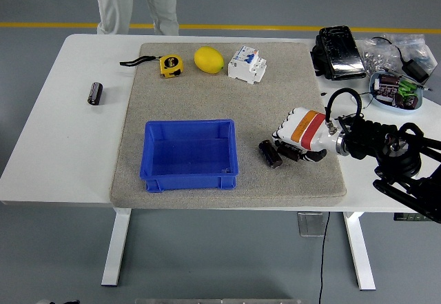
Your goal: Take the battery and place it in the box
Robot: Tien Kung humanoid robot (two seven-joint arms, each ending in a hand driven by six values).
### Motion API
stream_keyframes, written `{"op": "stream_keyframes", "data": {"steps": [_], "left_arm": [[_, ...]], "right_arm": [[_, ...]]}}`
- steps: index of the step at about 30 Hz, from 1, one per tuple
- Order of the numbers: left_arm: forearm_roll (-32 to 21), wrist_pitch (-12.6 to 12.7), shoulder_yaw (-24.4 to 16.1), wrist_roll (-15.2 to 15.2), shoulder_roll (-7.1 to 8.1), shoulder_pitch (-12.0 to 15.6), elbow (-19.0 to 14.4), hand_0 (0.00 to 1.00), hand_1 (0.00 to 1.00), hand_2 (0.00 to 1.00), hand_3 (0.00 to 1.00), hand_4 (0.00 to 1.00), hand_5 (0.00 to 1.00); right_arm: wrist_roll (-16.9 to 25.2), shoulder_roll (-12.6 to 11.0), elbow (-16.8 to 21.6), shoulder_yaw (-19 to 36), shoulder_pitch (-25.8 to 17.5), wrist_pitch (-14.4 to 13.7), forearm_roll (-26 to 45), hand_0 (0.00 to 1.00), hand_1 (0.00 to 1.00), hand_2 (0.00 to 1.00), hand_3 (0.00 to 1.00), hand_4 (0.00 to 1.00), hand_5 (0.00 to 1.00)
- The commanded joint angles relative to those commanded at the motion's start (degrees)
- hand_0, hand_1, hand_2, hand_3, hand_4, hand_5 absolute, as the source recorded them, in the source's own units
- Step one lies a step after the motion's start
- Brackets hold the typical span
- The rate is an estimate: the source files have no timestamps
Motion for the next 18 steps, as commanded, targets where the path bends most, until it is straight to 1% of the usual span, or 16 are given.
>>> {"op": "stream_keyframes", "data": {"steps": [4,5,6,12,16,18], "left_arm": [[0.4,0.0,-0.3,0.1,0.08,0.0,0.0,0.744,0.745,0.801,0.668,0.662,0.55],[0.4,-0.1,-0.3,0.1,0.1,0.0,0.0,0.744,0.744,0.8,0.668,0.663,0.551],[0.5,-0.1,-0.4,0.2,0.12,0.1,0.0,0.744,0.744,0.8,0.668,0.663,0.551],[0.7,-0.1,-0.6,0.2,0.24,0.1,0.1,0.743,0.739,0.799,0.668,0.663,0.551],[0.8,-0.1,-0.8,0.2,0.27,0.1,0.1,0.743,0.739,0.799,0.668,0.663,0.551],[0.9,-0.1,-0.8,0.3,0.24,0.2,0.2,0.742,0.738,0.799,0.666,0.663,0.551]], "right_arm": [[-0.3,-0.4,1.7,0.9,0.2,0.2,-0.2,0.582,0.53,0.53,0.51,0.733,0.072],[-0.4,-0.6,2.2,1.1,0.3,0.2,-0.2,0.578,0.527,0.529,0.507,0.701,0.09],[-0.5,-0.7,2.6,1.3,0.3,0.3,-0.3,0.578,0.527,0.529,0.507,0.701,0.09],[-1.8,-1.5,7.5,3.6,0.2,0.2,-0.2,0.578,0.529,0.528,0.507,0.701,0.092],[-2.8,-1.3,11.4,5.1,0.3,-0.1,0.1,0.578,0.529,0.528,0.507,0.701,0.092],[-3.4,-0.6,13.2,5.5,0.6,-0.3,0.5,0.59,0.533,0.533,0.512,0.704,0.097]]}}
